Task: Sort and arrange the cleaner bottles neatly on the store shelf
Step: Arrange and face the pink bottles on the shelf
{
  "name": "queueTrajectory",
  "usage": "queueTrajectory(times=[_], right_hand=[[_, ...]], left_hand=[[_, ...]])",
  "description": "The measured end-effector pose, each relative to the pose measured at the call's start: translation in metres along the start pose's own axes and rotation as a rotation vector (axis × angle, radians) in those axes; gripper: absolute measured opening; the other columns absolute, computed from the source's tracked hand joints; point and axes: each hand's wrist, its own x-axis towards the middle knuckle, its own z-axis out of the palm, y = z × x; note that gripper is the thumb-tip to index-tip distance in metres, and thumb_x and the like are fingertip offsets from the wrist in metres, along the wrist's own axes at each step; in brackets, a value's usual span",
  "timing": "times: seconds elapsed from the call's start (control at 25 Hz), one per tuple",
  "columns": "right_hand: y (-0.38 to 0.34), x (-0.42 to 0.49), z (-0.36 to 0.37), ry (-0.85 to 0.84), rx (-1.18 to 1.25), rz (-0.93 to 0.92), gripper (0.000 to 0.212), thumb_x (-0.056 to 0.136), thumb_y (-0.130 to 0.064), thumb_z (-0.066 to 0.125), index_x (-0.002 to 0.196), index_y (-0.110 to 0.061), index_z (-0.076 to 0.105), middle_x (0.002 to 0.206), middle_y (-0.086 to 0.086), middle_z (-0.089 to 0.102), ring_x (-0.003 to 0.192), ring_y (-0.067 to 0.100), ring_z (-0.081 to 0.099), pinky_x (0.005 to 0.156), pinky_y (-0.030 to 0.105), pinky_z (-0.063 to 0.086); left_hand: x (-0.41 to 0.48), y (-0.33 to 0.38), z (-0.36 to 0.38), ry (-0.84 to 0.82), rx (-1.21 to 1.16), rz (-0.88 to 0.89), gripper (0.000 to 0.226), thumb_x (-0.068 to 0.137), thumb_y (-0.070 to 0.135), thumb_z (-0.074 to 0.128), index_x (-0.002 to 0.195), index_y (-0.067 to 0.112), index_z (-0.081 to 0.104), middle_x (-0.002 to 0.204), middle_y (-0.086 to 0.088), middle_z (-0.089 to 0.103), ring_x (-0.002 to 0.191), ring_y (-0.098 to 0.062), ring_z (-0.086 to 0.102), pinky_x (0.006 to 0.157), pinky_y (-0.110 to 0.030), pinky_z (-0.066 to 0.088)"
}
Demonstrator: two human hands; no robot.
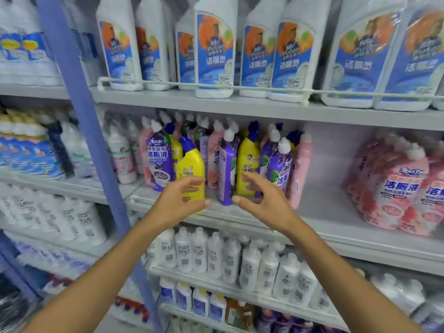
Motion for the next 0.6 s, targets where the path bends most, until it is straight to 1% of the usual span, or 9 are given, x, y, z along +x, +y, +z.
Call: queueTrajectory(times=[0.08,0.16,0.2,0.28,0.4,0.48,0.52,0.56,0.6], right_hand=[[-0.014,0.019,0.015,-0.017,0.003,-0.013,0.075,0.08,-0.061,0.074,0.146,-0.033,0.05,0.142,-0.015,0.056,0.12,0.002,0.058,0.098,0.038,0.056],[-0.018,0.04,0.028,-0.029,-0.011,-0.02,0.072,0.084,-0.053,0.077,0.147,-0.03,0.05,0.144,-0.011,0.056,0.121,0.004,0.057,0.1,0.036,0.054],[-0.019,0.05,0.031,-0.026,-0.024,-0.027,0.07,0.085,-0.051,0.077,0.146,-0.03,0.05,0.144,-0.01,0.056,0.123,0.005,0.057,0.101,0.035,0.053],[-0.016,0.07,0.033,0.008,-0.039,-0.04,0.071,0.085,-0.051,0.077,0.147,-0.029,0.05,0.145,-0.009,0.056,0.124,0.007,0.058,0.101,0.039,0.054],[0.001,0.104,0.026,0.216,-0.079,-0.028,0.071,0.082,-0.051,0.077,0.144,-0.025,0.052,0.139,-0.003,0.061,0.119,0.015,0.063,0.098,0.041,0.055],[0.017,0.123,0.029,0.321,-0.096,0.023,0.072,0.077,-0.051,0.076,0.14,-0.023,0.054,0.132,0.002,0.064,0.117,0.024,0.063,0.098,0.041,0.053],[0.023,0.13,0.034,0.319,-0.081,0.053,0.074,0.075,-0.049,0.078,0.14,-0.022,0.054,0.128,0.003,0.065,0.114,0.025,0.064,0.096,0.036,0.052],[0.028,0.136,0.039,0.288,-0.065,0.085,0.075,0.075,-0.044,0.082,0.14,-0.021,0.053,0.123,0.004,0.067,0.107,0.025,0.065,0.09,0.026,0.051],[0.032,0.141,0.044,0.257,-0.058,0.118,0.075,0.076,-0.038,0.085,0.141,-0.02,0.052,0.119,0.003,0.068,0.099,0.022,0.066,0.081,0.015,0.047]], left_hand=[[0.002,-0.005,-0.022,0.027,0.035,0.005,0.05,0.077,0.035,0.087,0.122,0.033,0.066,0.128,0.013,0.065,0.117,-0.005,0.062,0.101,-0.043,0.053],[0.01,-0.013,-0.04,0.064,0.051,0.013,0.054,0.072,0.048,0.087,0.121,0.035,0.066,0.125,0.017,0.067,0.116,-0.003,0.063,0.098,-0.04,0.054],[0.017,-0.018,-0.047,0.086,0.06,0.011,0.057,0.072,0.049,0.086,0.122,0.032,0.066,0.125,0.016,0.067,0.116,-0.003,0.063,0.098,-0.039,0.054],[0.036,-0.024,-0.056,0.12,0.076,0.013,0.061,0.076,0.037,0.088,0.129,0.023,0.063,0.128,0.011,0.065,0.117,-0.006,0.061,0.098,-0.036,0.054],[0.071,-0.032,-0.057,0.142,0.096,0.001,0.064,0.075,0.025,0.089,0.131,0.02,0.059,0.124,0.009,0.064,0.114,-0.004,0.061,0.096,-0.033,0.054],[0.09,-0.037,-0.05,0.105,0.103,-0.002,0.067,0.07,0.033,0.092,0.127,0.023,0.06,0.119,0.01,0.066,0.11,0.002,0.062,0.098,-0.037,0.054],[0.097,-0.043,-0.045,0.095,0.104,-0.005,0.074,0.065,0.044,0.093,0.127,0.021,0.061,0.119,0.007,0.068,0.111,-0.003,0.064,0.099,-0.042,0.054],[0.106,-0.052,-0.041,0.087,0.096,-0.006,0.081,0.06,0.053,0.092,0.126,0.017,0.062,0.118,0.002,0.07,0.11,-0.012,0.067,0.098,-0.047,0.055],[0.113,-0.058,-0.039,0.077,0.075,-0.007,0.081,0.058,0.056,0.091,0.123,0.017,0.063,0.115,0.001,0.072,0.107,-0.018,0.069,0.094,-0.05,0.056]])
